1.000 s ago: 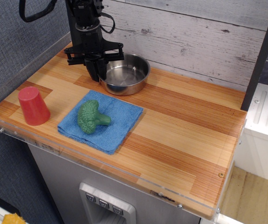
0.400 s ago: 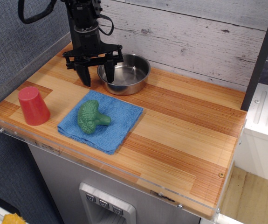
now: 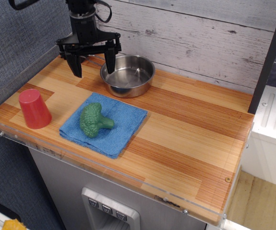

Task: Move the pot behind the cloth.

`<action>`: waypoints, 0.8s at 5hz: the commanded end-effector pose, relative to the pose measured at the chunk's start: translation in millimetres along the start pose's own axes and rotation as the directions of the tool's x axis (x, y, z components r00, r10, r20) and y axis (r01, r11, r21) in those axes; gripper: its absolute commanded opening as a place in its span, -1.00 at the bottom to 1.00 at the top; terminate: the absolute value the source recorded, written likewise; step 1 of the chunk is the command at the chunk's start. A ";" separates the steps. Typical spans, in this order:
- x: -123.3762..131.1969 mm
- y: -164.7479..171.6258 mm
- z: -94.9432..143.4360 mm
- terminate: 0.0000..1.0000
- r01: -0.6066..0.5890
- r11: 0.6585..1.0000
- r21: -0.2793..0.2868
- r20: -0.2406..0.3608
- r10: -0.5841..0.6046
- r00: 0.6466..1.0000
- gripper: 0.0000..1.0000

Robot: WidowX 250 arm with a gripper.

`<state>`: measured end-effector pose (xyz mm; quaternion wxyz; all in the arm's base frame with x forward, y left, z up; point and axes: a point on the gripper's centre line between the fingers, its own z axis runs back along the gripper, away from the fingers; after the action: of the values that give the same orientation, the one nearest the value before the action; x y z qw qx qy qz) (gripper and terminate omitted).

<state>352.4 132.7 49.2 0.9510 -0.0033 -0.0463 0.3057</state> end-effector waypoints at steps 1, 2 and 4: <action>-4.9 -14.6 56.1 -1.00 0.044 0.999 -0.030 0.105 -0.040 0.994 1.00; -17.6 -26.8 66.6 -1.00 0.065 0.998 -0.021 0.101 -0.062 0.993 1.00; -39.5 -61.6 80.5 -1.00 0.167 0.985 -0.041 0.109 -0.162 0.981 1.00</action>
<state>349.1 56.5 104.2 0.9722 -0.0051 -0.0673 0.2241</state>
